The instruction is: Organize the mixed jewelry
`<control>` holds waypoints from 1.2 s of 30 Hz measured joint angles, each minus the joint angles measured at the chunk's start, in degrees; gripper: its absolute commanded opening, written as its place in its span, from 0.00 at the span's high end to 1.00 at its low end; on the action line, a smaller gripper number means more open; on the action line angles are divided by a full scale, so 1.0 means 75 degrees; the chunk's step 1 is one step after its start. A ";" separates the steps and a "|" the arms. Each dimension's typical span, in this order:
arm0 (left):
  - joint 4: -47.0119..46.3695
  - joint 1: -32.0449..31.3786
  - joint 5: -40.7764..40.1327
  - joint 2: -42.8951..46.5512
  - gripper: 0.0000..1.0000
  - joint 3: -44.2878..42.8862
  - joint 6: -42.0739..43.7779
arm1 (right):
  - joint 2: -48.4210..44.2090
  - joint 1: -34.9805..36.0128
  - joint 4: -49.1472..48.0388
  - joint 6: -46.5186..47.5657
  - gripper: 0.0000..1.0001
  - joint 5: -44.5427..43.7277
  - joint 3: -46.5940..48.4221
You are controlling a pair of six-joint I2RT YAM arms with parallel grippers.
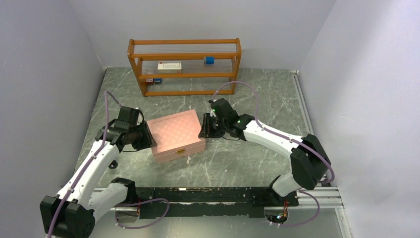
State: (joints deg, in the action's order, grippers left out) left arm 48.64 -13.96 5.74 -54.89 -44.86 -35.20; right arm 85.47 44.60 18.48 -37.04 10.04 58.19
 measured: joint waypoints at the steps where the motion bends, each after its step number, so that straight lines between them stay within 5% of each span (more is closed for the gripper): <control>1: 0.0017 0.0000 0.0006 -0.0009 0.69 0.0003 0.0000 | 0.0050 0.0000 0.0023 0.0009 0.66 -0.0003 0.0000; 9: 0.0076 0.0000 0.0006 -0.0207 0.78 0.0006 0.0009 | 0.0093 -0.0003 0.0047 0.0114 0.69 0.0012 -0.0006; 36: 0.0187 0.0020 0.0128 -0.0664 0.77 -0.0169 0.0154 | 0.0428 -0.0233 -0.0251 -0.0169 0.75 0.0367 -0.0149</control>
State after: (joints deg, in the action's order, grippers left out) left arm 50.04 -13.80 6.70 -59.88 -46.13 -34.04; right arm 88.68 42.85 16.60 -38.30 12.80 57.08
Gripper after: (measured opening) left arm 0.251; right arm 0.294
